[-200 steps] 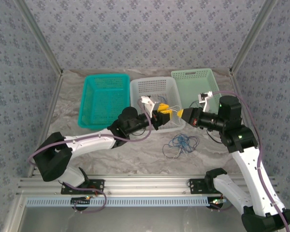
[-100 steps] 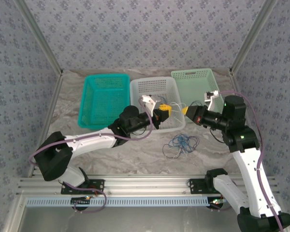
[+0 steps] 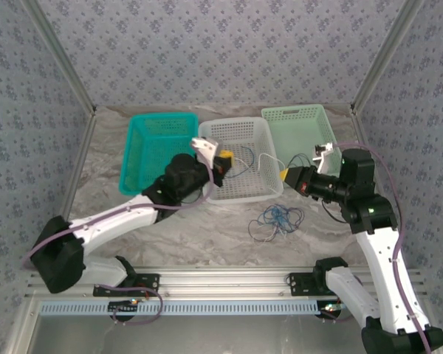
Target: Untangle the cables
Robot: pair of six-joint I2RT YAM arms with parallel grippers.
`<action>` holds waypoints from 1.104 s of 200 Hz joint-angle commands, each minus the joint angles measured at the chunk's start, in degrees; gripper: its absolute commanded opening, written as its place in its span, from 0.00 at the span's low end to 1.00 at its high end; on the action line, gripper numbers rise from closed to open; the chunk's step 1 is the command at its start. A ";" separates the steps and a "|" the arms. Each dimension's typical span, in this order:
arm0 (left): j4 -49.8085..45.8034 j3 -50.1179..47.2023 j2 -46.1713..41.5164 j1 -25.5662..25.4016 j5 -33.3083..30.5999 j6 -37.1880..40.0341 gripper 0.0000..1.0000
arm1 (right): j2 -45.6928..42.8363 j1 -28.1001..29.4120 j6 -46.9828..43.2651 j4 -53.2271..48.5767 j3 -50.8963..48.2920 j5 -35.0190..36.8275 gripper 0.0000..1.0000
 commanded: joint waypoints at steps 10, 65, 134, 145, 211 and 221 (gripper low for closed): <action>-9.52 2.14 -8.20 8.19 -3.38 0.61 0.00 | 0.79 -0.29 -3.82 -5.60 -2.37 -0.51 0.00; -15.72 6.34 -12.85 13.69 -3.85 4.26 0.00 | 9.77 14.07 1.71 10.33 -2.03 3.85 0.00; -17.32 14.31 -12.40 25.17 -8.43 7.40 0.00 | 36.42 28.25 2.91 28.29 13.44 6.31 0.00; -17.32 15.89 -11.74 26.83 -8.09 8.26 0.00 | 40.92 29.27 4.39 30.54 17.25 4.84 0.00; -21.58 19.84 -4.07 35.92 -5.36 8.85 0.00 | 66.25 32.15 9.03 35.28 37.77 0.73 0.00; -21.88 19.25 -2.68 36.37 -5.43 8.83 0.00 | 69.83 32.22 9.20 34.65 40.47 0.80 0.00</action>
